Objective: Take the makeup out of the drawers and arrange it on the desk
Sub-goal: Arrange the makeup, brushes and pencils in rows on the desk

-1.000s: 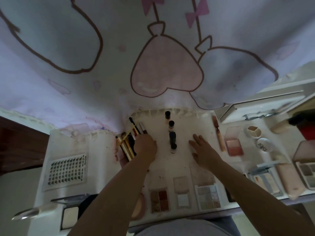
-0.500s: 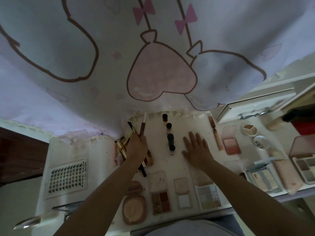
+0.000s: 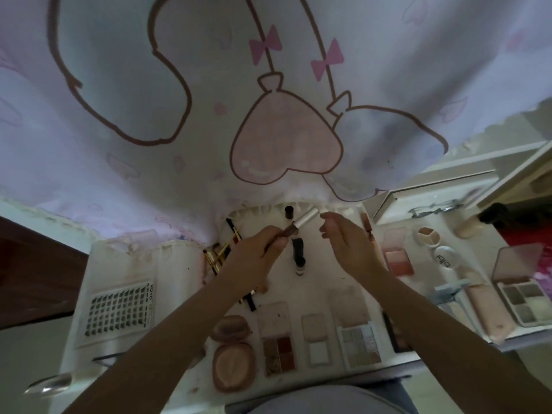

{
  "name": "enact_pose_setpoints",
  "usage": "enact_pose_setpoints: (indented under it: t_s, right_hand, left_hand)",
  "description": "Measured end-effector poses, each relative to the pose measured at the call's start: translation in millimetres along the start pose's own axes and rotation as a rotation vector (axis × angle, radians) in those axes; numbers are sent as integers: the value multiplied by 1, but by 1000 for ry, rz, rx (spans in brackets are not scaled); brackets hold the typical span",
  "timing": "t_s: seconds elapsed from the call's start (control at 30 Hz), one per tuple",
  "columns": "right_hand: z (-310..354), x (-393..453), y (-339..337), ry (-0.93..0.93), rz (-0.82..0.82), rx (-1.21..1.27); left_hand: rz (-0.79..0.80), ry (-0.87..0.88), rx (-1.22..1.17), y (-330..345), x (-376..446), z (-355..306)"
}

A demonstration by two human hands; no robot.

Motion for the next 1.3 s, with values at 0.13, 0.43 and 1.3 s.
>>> enact_pose_setpoints:
  t_s: [0.13, 0.43, 1.3]
  right_hand:
    - [45, -2, -39, -92, 72, 38]
    - [95, -46, -108, -624, -163, -202]
    - [65, -6, -103, -301, 57, -88]
  left_hand:
    - [127, 131, 279, 11, 1, -23]
    - [442, 161, -367, 15, -21, -73]
    - [-227, 554, 388, -12, 7, -101]
Point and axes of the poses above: each hand's wrist, its own x-axis towards the middle knuckle, its own y-axis out of the palm, z = x × y, the point moved 7 cm from there along x, towards the middle knuckle, and after that the axes turned 12 degrees about -x, right-handed, at the moved point
